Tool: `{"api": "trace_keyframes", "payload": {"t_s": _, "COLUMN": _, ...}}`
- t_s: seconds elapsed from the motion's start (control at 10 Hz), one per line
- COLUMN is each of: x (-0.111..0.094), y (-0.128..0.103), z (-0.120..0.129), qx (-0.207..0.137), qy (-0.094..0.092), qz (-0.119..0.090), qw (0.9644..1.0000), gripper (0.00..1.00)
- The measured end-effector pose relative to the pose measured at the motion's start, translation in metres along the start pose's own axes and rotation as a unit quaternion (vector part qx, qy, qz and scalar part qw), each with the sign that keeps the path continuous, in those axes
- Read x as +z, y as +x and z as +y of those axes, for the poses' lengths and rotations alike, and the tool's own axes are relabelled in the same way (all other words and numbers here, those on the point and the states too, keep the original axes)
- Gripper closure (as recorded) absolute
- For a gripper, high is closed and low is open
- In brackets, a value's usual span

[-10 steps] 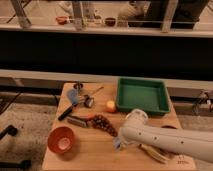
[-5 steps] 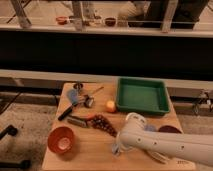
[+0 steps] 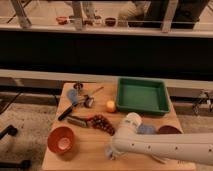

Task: Wipe table surface with towel

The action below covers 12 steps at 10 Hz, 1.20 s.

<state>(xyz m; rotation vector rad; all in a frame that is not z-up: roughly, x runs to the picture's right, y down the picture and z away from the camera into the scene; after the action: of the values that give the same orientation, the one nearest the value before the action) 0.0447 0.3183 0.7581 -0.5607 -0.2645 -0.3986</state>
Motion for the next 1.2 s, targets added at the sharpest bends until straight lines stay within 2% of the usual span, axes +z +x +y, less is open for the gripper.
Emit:
{"api": "trace_keyframes", "payload": {"t_s": 0.6, "x": -0.007, "y": -0.007, "z": -0.019, "qx": -0.008, "qy": 0.01, "qz": 0.01, "qw": 0.9999, "gripper": 1.0}}
{"api": "trace_keyframes", "payload": {"t_s": 1.2, "x": -0.002, "y": 0.01, "z": -0.033, "qx": 0.014, "qy": 0.006, "qz": 0.023, "qw": 0.9996, "gripper": 1.0}}
